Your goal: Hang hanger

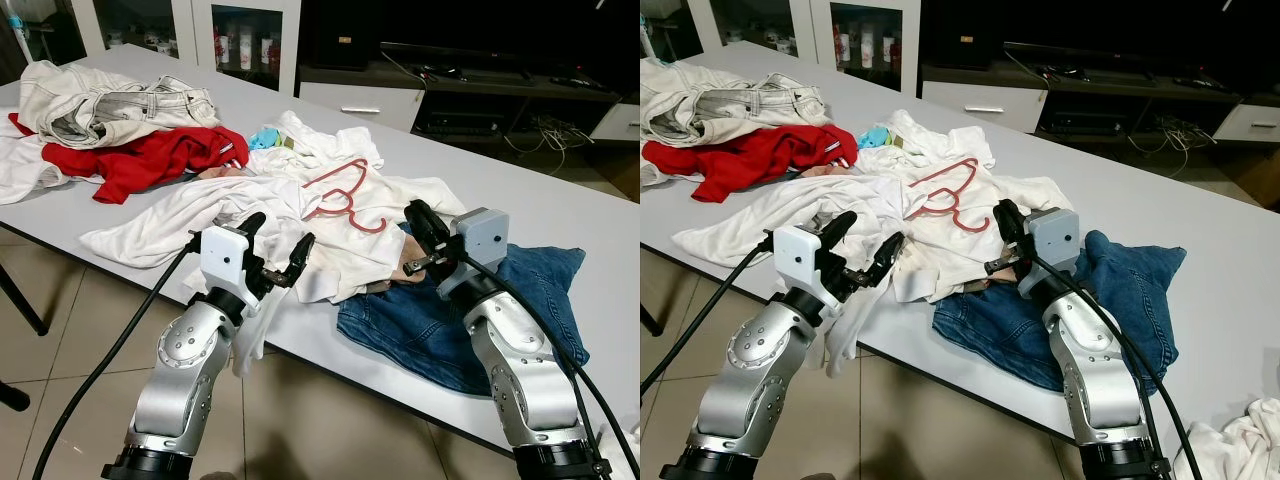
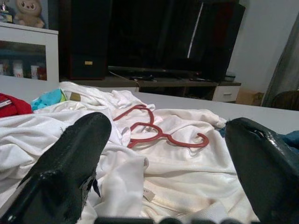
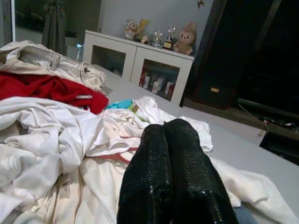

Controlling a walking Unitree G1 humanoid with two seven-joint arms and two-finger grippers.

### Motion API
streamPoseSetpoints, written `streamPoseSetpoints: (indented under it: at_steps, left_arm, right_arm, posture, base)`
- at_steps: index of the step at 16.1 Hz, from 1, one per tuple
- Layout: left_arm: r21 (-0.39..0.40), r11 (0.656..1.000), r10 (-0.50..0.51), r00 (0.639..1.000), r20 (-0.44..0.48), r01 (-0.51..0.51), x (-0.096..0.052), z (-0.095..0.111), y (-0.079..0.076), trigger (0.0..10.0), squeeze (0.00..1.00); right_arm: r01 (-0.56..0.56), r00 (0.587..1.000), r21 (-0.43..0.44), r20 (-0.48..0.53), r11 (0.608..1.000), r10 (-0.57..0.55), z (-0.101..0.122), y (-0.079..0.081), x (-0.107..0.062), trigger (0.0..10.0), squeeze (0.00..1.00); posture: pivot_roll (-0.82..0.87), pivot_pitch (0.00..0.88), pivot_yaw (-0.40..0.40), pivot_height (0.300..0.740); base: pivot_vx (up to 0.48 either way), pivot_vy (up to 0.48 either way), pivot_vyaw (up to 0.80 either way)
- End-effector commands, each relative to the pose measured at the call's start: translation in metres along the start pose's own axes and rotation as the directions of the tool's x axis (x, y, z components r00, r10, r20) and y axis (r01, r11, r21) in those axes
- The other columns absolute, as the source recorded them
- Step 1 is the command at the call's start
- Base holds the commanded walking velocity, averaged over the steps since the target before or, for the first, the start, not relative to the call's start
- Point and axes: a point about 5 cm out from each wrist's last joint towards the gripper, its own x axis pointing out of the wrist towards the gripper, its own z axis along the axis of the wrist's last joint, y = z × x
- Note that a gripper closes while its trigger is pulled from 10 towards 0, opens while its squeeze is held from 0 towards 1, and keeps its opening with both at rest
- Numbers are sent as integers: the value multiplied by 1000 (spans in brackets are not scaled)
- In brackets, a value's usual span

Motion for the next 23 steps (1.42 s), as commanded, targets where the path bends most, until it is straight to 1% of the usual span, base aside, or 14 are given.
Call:
streamPoseSetpoints:
  at_steps: [1,5,6,8,9,10,12,14,18,19,20,21,22,23]
  left_arm:
    - [13,1000,-26,999,19,26,6,5,-3,10000,0]
    - [3,1000,-17,1000,23,17,6,5,-4,10000,0]
    - [-50,999,13,999,39,-11,10,8,-4,10000,0]
    - [-75,997,38,998,48,-34,14,11,1,10000,0]
    - [-73,997,42,998,49,-39,15,12,3,10000,0]
    - [-64,997,44,998,47,-41,16,12,6,10000,0]
    - [-46,998,41,998,43,-39,15,11,7,10000,0]
    - [-43,999,30,999,31,-29,13,9,5,10000,0]
    - [18,1000,-26,1000,15,25,10,7,1,10000,0]
    - [20,999,-25,1000,16,25,9,8,1,10000,0]
    - [0,1000,-2,1000,21,2,9,11,5,10000,0]
    - [-42,999,28,999,22,-28,10,11,9,10000,0]
    - [-61,997,40,999,21,-39,12,10,10,10000,0]
    - [-40,999,26,999,21,-25,17,10,7,10000,0]
  right_arm:
    - [18,1000,5,0,1000,-18,1,-6,1,10000,0]
    - [35,999,25,13,999,-36,4,-7,2,10000,0]
    - [56,997,98,40,994,-60,14,-11,11,10000,0]
    - [54,997,141,51,989,-61,20,-17,18,10000,0]
    - [55,997,143,52,988,-63,21,-19,19,10000,0]
    - [49,997,114,47,992,-55,19,-21,18,10000,0]
    - [52,998,113,41,992,-57,17,-20,16,10000,0]
    - [56,997,118,38,991,-61,15,-18,13,10000,0]
    - [81,994,108,61,991,-88,16,-15,4,10000,0]
    - [91,993,108,61,990,-98,16,-15,1,10000,0]
    - [97,993,106,64,990,-104,15,-11,-11,10000,0]
    - [96,993,105,56,990,-102,12,-8,-13,10000,0]
    - [100,993,102,48,990,-105,10,-8,-10,10000,0]
    - [101,991,112,70,988,-110,16,-9,-2,10000,0]
  posture:
    - [72,0,-111,740]
    - [66,0,-98,740]
    - [64,0,-95,740]
    - [57,0,-90,740]
    - [56,0,-88,740]
    - [56,0,-91,740]
    - [56,0,-90,740]
    - [54,0,-86,740]
    - [45,0,-77,740]
    - [44,0,-76,740]
    - [39,0,-71,740]
    - [39,0,-71,740]
    - [26,0,-63,740]
    - [28,0,-65,740]
  base:
    - [0,0,0]
    - [0,0,0]
    - [0,0,0]
    - [0,0,0]
    - [0,0,0]
    - [0,0,0]
    - [0,0,0]
    - [0,0,0]
    - [0,0,0]
    - [0,0,0]
    - [0,0,0]
    - [0,0,0]
    - [0,0,0]
    - [0,0,0]
